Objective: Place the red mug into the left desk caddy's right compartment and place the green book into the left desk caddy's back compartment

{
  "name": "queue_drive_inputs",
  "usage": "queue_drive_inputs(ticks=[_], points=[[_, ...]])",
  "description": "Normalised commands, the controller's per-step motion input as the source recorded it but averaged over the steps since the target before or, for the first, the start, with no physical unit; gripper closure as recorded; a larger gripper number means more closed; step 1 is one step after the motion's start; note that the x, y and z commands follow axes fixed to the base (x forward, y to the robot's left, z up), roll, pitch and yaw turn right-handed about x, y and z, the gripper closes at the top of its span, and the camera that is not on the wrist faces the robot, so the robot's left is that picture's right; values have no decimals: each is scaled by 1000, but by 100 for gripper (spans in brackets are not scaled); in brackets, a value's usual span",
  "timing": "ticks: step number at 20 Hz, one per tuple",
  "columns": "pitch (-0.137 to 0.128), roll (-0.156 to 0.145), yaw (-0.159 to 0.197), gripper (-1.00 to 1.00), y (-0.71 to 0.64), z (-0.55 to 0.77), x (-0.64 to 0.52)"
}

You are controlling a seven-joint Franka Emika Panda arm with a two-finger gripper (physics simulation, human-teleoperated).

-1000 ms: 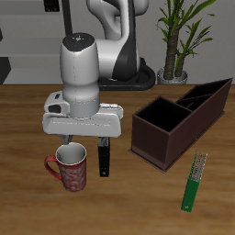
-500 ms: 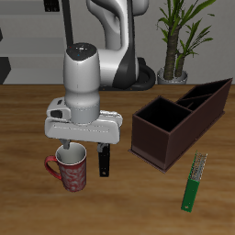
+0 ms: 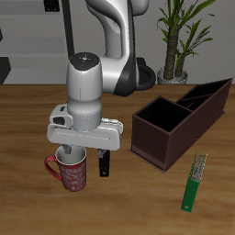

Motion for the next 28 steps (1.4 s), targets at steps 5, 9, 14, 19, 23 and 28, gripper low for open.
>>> queue_drive_inputs(ticks=[5,9,14,19,23,28], points=[[28,-11,-13,-100,-22,-208,70],[17,-5,-21,-100,19,-136,46],[10,-8,-14,100,36,-64,44],[2,-9,-7,100,3,-7,36],[2,-2,-13,100,-3,8,-14],[-10,-20,10,100,-44,89,41]])
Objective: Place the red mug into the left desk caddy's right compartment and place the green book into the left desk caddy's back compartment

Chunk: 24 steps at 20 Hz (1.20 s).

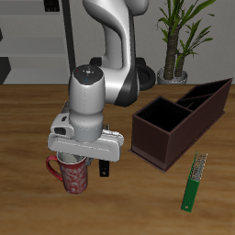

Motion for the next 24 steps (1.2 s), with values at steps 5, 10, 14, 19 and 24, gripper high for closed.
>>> queue_drive_inputs(ticks=[5,10,14,19,24], points=[[-22,-12,4,100,-3,288,-5],[-51,-28,30,100,-43,523,-101],[-59,-32,14,100,-65,622,-206],[-20,-58,22,100,-36,619,-284],[10,-31,15,100,-13,260,-163]])
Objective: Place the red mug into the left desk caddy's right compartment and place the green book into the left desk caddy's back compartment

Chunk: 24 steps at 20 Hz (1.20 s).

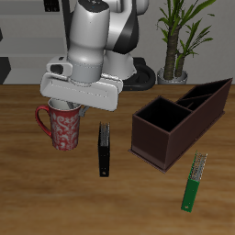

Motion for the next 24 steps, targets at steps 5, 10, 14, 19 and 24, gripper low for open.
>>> queue_drive_inputs(ticks=[5,10,14,19,24], points=[[47,-110,-14,100,-84,390,-337],[15,-51,-17,100,102,349,-383],[6,-28,6,100,339,375,-459],[-28,-3,17,100,452,265,-352],[-52,-2,-33,100,514,223,-254]])
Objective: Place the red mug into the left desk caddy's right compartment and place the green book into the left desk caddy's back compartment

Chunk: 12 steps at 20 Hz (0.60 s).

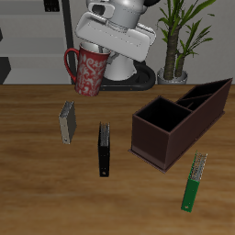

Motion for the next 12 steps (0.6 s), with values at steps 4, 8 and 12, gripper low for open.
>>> queue_drive_inputs(ticks=[4,8,12], points=[[-27,4,-23,100,350,56,-71],[-74,-13,39,100,325,80,-141],[-70,45,-34,100,469,147,-299]])
